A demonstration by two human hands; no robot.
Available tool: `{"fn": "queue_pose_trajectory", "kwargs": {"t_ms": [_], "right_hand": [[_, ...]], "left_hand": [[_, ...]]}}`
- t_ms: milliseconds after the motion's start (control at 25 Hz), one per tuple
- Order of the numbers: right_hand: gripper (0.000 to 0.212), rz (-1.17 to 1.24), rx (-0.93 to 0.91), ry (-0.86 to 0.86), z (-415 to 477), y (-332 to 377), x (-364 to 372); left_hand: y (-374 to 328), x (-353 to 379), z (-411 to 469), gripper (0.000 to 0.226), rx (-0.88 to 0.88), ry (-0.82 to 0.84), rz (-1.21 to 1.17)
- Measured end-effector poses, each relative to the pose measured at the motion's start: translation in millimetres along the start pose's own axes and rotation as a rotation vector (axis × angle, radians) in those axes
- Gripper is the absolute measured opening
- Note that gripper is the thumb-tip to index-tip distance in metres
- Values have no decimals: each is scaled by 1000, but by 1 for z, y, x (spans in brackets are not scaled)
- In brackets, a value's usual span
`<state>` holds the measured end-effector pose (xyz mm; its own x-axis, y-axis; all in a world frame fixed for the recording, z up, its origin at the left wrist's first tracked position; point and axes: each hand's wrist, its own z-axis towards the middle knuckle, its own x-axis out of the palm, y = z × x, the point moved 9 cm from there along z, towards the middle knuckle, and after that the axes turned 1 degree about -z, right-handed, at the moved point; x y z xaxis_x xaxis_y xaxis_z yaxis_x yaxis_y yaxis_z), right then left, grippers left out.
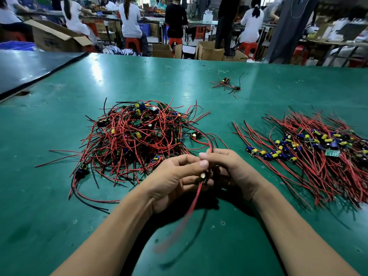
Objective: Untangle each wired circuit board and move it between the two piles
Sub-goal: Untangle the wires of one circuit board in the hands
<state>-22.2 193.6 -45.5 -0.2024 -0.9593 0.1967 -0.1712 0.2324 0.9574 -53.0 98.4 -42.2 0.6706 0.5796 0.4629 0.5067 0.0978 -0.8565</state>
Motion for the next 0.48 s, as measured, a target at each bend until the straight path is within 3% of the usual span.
{"fn": "queue_pose_trajectory", "kwargs": {"t_ms": [160,320,400,480], "right_hand": [[23,-73,-135,-162,5,11,-15],[24,21,-247,-339,4,22,-30],[22,126,-198,-328,8,14,-27],[25,137,-130,-272,11,7,-17]], "left_hand": [[-2,-7,4,29,46,-53,16],[-1,-1,3,30,44,-22,93],[1,2,3,16,34,-38,124],[1,0,4,16,49,-92,189]]}}
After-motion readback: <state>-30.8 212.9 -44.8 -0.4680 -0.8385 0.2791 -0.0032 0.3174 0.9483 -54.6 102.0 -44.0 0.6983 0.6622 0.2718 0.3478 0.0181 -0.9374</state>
